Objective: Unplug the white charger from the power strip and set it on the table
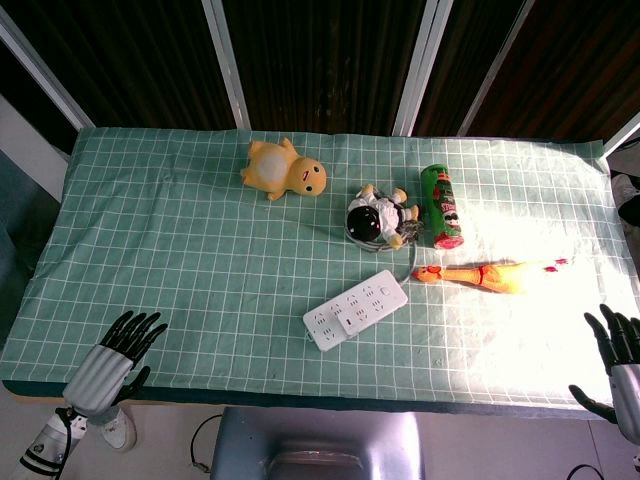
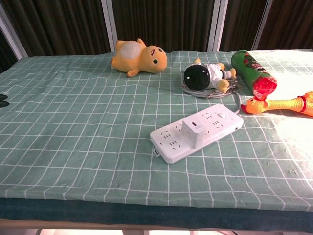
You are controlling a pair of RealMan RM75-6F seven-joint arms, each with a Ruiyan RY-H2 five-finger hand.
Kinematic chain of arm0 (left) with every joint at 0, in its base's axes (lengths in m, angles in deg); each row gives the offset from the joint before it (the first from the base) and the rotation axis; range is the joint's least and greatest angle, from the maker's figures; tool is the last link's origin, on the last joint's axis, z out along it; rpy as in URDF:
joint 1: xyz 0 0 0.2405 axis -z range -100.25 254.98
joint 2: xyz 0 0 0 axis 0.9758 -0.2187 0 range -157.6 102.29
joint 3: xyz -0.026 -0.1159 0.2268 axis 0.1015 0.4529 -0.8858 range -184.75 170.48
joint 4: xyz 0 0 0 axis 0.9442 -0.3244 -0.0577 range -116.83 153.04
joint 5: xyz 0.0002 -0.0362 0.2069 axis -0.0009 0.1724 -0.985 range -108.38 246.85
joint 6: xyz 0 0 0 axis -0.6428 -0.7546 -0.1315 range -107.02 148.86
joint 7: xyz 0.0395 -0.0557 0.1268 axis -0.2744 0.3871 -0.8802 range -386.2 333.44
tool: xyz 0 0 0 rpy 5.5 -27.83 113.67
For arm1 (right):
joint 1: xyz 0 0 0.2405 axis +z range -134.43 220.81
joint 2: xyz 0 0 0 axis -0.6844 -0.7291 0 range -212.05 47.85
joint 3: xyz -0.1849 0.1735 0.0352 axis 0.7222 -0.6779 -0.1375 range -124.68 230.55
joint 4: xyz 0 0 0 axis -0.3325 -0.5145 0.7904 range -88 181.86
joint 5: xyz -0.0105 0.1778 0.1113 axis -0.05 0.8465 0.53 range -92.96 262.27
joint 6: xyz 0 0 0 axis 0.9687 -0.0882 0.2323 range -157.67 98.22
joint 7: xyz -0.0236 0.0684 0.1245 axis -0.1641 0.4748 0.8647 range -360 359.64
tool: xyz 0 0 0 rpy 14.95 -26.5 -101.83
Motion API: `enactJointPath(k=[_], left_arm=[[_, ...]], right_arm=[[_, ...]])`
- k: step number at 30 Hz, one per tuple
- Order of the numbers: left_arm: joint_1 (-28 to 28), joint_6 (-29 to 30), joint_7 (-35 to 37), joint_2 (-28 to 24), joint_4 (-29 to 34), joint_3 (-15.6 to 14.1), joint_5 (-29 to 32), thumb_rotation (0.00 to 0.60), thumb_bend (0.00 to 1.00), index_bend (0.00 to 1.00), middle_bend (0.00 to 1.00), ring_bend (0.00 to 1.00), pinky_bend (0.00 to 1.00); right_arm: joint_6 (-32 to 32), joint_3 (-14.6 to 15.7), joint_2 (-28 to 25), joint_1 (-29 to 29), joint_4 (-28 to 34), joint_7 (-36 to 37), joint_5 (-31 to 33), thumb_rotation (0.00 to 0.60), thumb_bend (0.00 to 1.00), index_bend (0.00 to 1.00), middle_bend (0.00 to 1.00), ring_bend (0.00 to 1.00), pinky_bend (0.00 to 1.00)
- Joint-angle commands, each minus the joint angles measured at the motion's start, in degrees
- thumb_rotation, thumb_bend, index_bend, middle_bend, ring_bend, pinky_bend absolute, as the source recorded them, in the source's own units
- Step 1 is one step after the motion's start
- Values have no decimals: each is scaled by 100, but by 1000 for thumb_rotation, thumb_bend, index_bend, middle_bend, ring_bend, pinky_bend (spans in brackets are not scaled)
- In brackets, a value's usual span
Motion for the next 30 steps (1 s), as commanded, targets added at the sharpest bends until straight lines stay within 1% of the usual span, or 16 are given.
enactJointPath(k=[1, 5, 7, 10, 13, 16, 17, 18, 20, 25, 28, 30], left_arm=[[8, -52, -37, 11, 11, -23, 3, 600, 478, 0, 0, 0, 43], [87, -155, -64, 64, 19, -115, -157, 600, 478, 0, 0, 0, 43], [153, -215, -45, 152, -57, -191, -314, 600, 479, 0, 0, 0, 43], [311, -447, 282, 301, -173, -341, -477, 600, 487, 0, 0, 0, 45], [529, -699, 600, 465, -277, -456, -650, 600, 504, 0, 0, 0, 48], [584, -753, 664, 506, -296, -471, -681, 600, 517, 0, 0, 0, 47], [769, -942, 823, 665, -229, -476, -777, 600, 524, 0, 0, 0, 47], [892, -1106, 900, 760, -213, -427, -749, 600, 529, 0, 0, 0, 47], [1046, -1300, 885, 887, -164, -331, -678, 600, 532, 0, 0, 0, 46], [1241, -1414, 639, 1226, -16, -103, -596, 600, 537, 0, 0, 0, 40], [1393, -1529, 535, 1487, 23, 23, -556, 600, 577, 0, 0, 0, 34], [1500, -1624, 300, 1671, 1, 139, -526, 600, 620, 0, 0, 0, 29]], right_arm=[[-20, -5, 4, 4, 15, -13, 23, 600, 191, 0, 0, 0, 0], [-23, 9, 36, 27, -17, -103, -52, 600, 191, 0, 0, 0, 0], [23, 12, 83, 71, -61, -94, -210, 600, 191, 0, 0, 0, 0], [18, 13, 245, 260, -270, -113, -607, 600, 191, 0, 0, 0, 0], [-251, 11, 449, 549, -436, -341, -900, 600, 191, 0, 0, 0, 0], [-339, 2, 495, 627, -443, -413, -945, 600, 191, 0, 0, 0, 0], [-738, -20, 618, 953, -416, -665, -1154, 600, 192, 0, 0, 0, 0], [-1057, -88, 703, 1153, -367, -865, -1121, 600, 191, 0, 0, 0, 0], [-1494, -186, 812, 1411, -261, -1196, -1001, 600, 191, 0, 0, 0, 0], [-2231, -325, 1063, 1836, -173, -1623, -671, 600, 191, 0, 0, 0, 0], [-2657, -372, 1279, 2100, -192, -1732, -484, 600, 191, 0, 0, 0, 0], [-2937, -386, 1442, 2283, -205, -1782, -378, 600, 191, 0, 0, 0, 0]])
